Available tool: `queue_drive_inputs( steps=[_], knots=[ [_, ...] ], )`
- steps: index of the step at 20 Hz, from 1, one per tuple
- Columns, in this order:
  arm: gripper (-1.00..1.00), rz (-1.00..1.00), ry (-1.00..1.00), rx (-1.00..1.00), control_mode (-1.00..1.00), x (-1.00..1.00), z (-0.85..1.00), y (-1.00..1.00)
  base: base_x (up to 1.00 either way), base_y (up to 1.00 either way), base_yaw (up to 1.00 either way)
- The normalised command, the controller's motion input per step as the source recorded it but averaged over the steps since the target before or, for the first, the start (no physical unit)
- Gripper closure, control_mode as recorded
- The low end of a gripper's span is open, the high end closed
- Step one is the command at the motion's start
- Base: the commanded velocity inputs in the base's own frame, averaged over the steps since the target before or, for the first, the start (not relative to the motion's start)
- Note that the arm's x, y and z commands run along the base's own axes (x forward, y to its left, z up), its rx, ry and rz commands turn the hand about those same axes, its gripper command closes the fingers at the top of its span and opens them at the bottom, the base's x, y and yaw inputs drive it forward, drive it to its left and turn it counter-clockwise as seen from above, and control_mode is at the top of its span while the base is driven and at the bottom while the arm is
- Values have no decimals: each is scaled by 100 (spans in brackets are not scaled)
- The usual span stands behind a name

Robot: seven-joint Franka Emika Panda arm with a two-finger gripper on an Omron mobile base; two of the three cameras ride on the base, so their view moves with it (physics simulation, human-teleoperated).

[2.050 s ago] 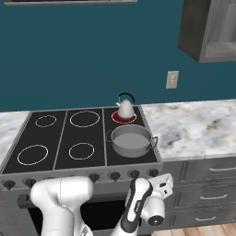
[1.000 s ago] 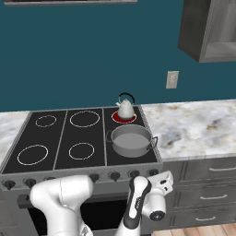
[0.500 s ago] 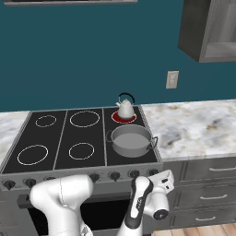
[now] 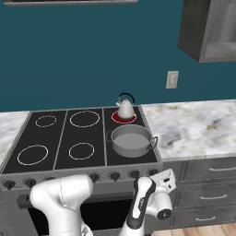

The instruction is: Pick the kettle from the cabinet and place it on a stove burner. Then pick the pot from the counter and place it on another stove burner. Finally, turn both burners on.

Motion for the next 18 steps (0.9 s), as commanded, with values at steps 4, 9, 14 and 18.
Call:
queue_drive_inputs(
  steps=[4, 9, 14, 18],
  knots=[
    [100, 0, 1, -3, -100, 0, -9, 3, 0, 0, 0],
    [100, 0, 0, -14, -100, 0, -2, 0, 0, 0, 0],
    [100, 0, 0, -18, -100, 0, 0, 0, 0, 0, 0],
    [100, 0, 0, -18, -100, 0, 0, 0, 0, 0, 0]
  ],
)
